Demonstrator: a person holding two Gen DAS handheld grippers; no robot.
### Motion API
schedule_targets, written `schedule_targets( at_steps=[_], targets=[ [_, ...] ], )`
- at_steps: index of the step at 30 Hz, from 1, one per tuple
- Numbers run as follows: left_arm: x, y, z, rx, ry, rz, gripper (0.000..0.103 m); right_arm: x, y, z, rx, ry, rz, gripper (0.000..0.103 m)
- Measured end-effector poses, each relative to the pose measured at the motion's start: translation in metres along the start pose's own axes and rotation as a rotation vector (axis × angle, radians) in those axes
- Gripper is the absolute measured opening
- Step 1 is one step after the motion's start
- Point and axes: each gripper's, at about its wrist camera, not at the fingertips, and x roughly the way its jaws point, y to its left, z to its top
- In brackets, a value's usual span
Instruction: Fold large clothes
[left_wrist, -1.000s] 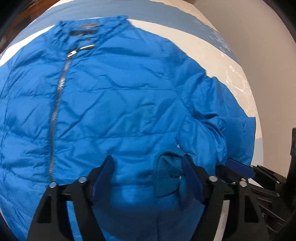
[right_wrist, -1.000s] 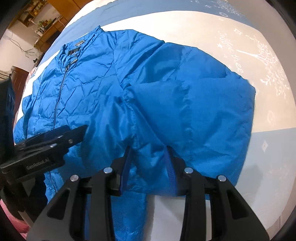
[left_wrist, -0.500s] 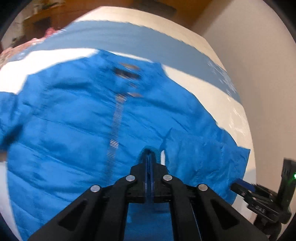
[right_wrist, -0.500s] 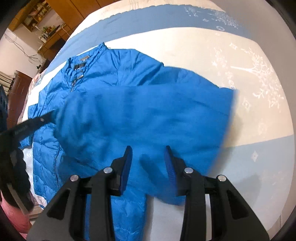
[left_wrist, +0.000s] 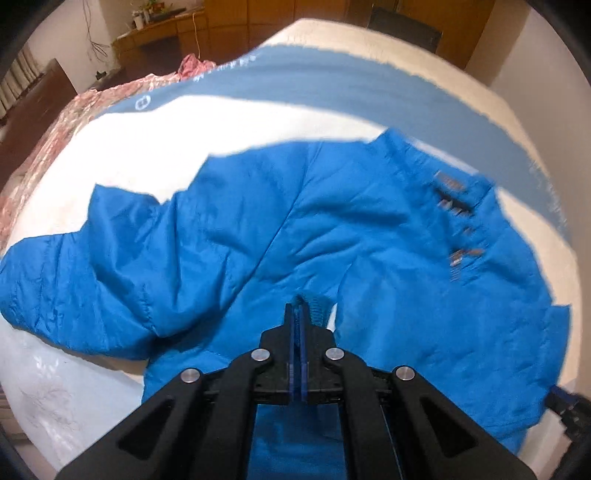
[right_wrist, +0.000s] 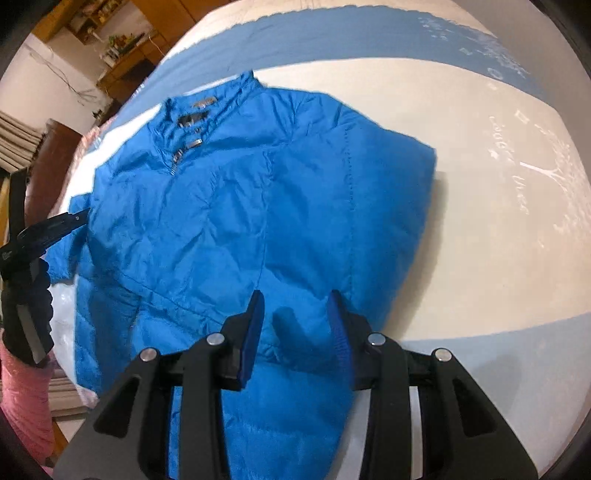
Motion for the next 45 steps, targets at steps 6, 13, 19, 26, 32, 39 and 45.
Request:
schedule_targets(
  at_steps=[6, 13, 19, 26, 32, 39, 45],
  targets=[
    [0.026, 0.002, -0.006, 0.027, -0.006, 0.040, 0.002, 0.037, -0.005, 0.000, 0.034, 0.052, 0.010, 0.036],
    [0.002, 0.025, 0.004, -0.027, 0.006, -0.016, 0.007, 0.020, -0.011, 0.009, 0.061, 0.031, 0.093, 0.036],
    [-0.045, 0.011, 0.010, 0.000, -0.092, -0.119, 0.019, -0.018, -0.031, 0.045, 0.083, -0.068, 0.012, 0.037],
    [0.013, -0.026, -0.001, 0.079, 0.024, -0.106, 0.021, 0.033, -0.045, 0.069, 0.080, 0.014, -0.068, 0.036],
    [0.019, -0.023, -0.001, 0.096, 0.021, -0.113, 0.021, 0.047, -0.055, 0.065, 0.111, -0.001, -0.063, 0.037],
    [-0.019, -0.037, -0.012, 0.137, -0.036, -0.075, 0.034, -0.003, -0.031, 0.044, 0.077, -0.048, -0.025, 0.038],
    [0.006, -0.036, -0.031, 0.157, 0.010, -0.064, 0.036, 0.033, -0.021, 0.010, 0.080, 0.043, -0.004, 0.036]
  ],
)
